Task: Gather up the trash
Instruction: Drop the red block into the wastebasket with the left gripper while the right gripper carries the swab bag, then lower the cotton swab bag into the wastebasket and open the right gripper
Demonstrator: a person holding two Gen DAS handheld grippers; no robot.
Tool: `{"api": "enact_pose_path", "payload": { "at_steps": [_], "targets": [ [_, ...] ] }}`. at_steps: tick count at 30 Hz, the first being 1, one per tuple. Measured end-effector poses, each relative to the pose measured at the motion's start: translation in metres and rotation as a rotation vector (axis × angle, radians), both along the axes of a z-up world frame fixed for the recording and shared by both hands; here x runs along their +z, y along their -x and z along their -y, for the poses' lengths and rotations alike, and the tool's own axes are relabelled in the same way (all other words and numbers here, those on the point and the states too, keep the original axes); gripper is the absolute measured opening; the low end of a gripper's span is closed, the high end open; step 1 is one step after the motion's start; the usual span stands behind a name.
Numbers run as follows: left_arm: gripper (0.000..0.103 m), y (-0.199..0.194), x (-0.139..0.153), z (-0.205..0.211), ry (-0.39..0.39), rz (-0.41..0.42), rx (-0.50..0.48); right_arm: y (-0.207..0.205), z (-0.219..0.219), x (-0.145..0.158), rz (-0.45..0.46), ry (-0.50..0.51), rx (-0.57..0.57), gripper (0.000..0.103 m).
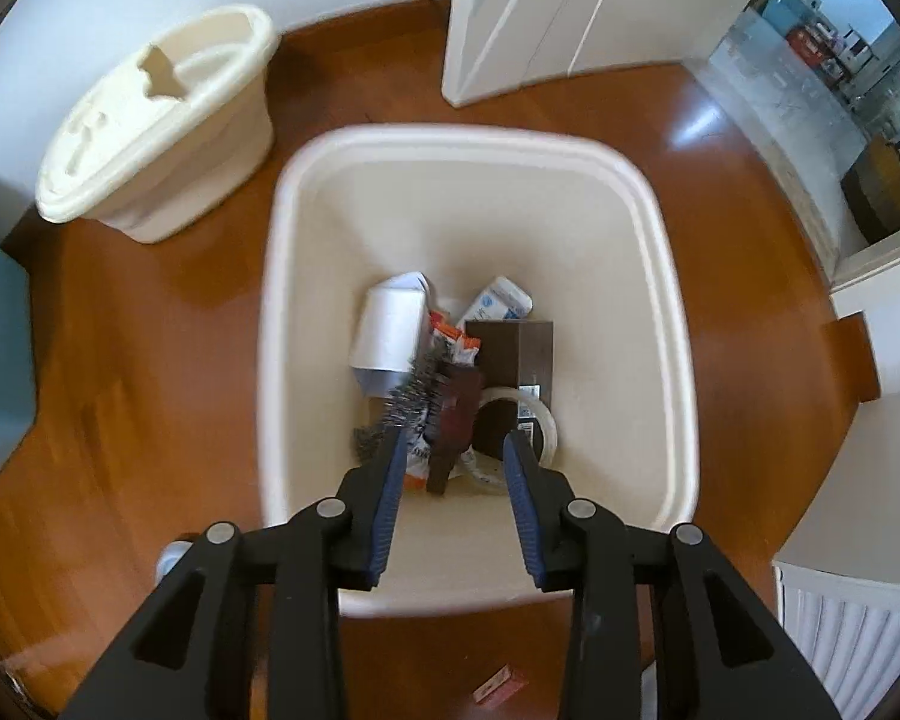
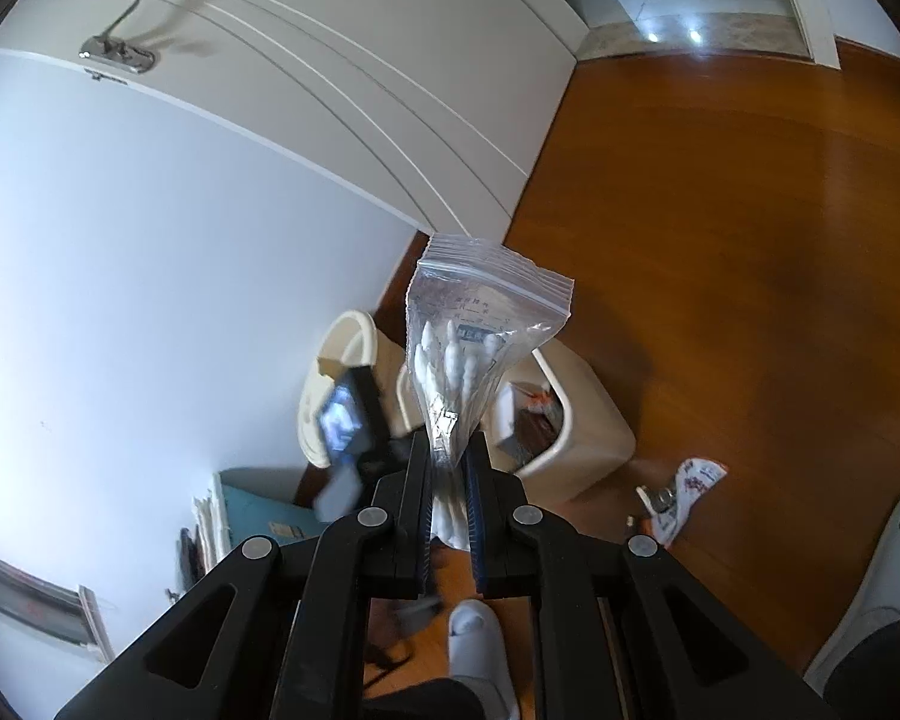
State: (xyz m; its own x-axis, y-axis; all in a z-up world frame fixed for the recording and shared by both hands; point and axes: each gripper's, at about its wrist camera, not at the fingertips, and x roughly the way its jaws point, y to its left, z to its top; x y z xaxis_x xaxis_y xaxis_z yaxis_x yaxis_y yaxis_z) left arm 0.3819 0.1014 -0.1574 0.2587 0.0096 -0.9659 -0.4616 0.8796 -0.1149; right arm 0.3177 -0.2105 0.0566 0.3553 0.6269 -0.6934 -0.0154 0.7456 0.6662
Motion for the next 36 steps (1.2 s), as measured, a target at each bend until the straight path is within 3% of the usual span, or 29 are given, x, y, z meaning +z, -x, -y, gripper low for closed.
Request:
{"api": "enact_pose_path", "payload": {
  "at_steps": [7,10,13,16,19,22,25,33,36],
  "targets": [
    [0.032,0.080,0.107,-0.036,0.065,0.137,0.058,-0.008,-0.045,-0.003,0.055,0.083,0.110,0.011],
    [0.033,0.107,0.128,-0.051,0.083,0.208,0.090,-0.009,-0.066,-0.020,0.041,0.107,0.159,0.011],
    [0.033,0.112,0.126,-0.062,0.064,0.227,0.104,-0.006,-0.086,-0.041,0.033,0.193,0.195,0.011],
    [0.033,0.100,0.119,-0.068,0.122,0.223,0.071,-0.013,-0.117,-0.059,0.038,0.281,0.245,0.011],
    [0.033,0.091,0.117,-0.073,0.099,0.205,0.044,-0.038,-0.154,-0.080,0.020,0.360,0.277,0.011],
    [0.033,0.094,0.116,-0.080,0.138,0.194,0.038,-0.066,-0.185,-0.103,-0.028,0.413,0.281,0.011],
    [0.033,0.097,0.123,-0.082,0.107,0.211,0.019,-0.087,-0.213,-0.124,-0.065,0.478,0.313,0.011],
    [0.033,0.103,0.134,-0.076,0.088,0.222,-0.045,-0.109,-0.239,-0.184,-0.157,0.588,0.313,0.011],
    [0.033,0.102,0.138,-0.073,0.061,0.234,-0.065,-0.107,-0.236,-0.207,-0.211,0.579,0.311,0.012]
  ]
}}
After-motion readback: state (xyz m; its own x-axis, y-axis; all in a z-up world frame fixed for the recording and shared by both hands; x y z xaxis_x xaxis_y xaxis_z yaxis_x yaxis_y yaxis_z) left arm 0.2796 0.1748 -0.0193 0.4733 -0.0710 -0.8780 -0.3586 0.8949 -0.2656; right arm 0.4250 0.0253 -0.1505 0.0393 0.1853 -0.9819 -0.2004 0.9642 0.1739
